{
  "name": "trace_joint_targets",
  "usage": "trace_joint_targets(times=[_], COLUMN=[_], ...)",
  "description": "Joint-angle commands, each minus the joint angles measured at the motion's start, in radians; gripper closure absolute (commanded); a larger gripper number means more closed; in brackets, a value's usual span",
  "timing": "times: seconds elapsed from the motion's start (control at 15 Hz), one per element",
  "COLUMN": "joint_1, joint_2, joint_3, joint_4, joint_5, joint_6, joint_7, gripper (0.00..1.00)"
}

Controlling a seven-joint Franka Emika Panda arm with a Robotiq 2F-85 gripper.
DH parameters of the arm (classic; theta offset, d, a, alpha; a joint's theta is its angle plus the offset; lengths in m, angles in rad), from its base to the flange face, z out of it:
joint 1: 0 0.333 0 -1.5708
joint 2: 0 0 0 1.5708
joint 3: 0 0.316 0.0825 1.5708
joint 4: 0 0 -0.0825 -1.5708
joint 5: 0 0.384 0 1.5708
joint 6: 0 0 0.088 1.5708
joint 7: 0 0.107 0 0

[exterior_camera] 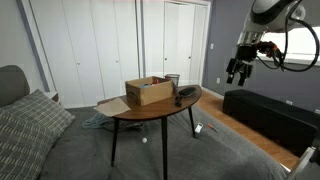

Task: Wipe the table with the brown cloth

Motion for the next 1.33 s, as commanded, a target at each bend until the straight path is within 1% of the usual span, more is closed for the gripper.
trace_joint_targets(times=[0.0,0.2,0.33,0.6,0.67,0.87,1.0,1.27], joint_1=[-0.017,-0.017,0.011,0.12,0.15,0.211,0.24,0.264], joint_2=[0.002,0.002,0.023,0.061,0.082,0.185,0.256,0.436], joint_3=[0.015,0.015,0.044,0.156,0.19,0.269,0.314,0.42], joint_4=[0.002,0.002,0.027,0.078,0.099,0.199,0.266,0.429], joint_5=[0.01,0.01,0.021,0.062,0.068,0.066,0.053,-0.015], joint_6=[-0.004,-0.004,-0.005,0.008,0.029,0.096,0.138,0.25], joint_7=[-0.009,-0.009,-0.001,0.013,0.014,0.034,0.045,0.079], gripper=[0.0,0.0,0.0,0.0,0.0,0.0,0.0,0.0])
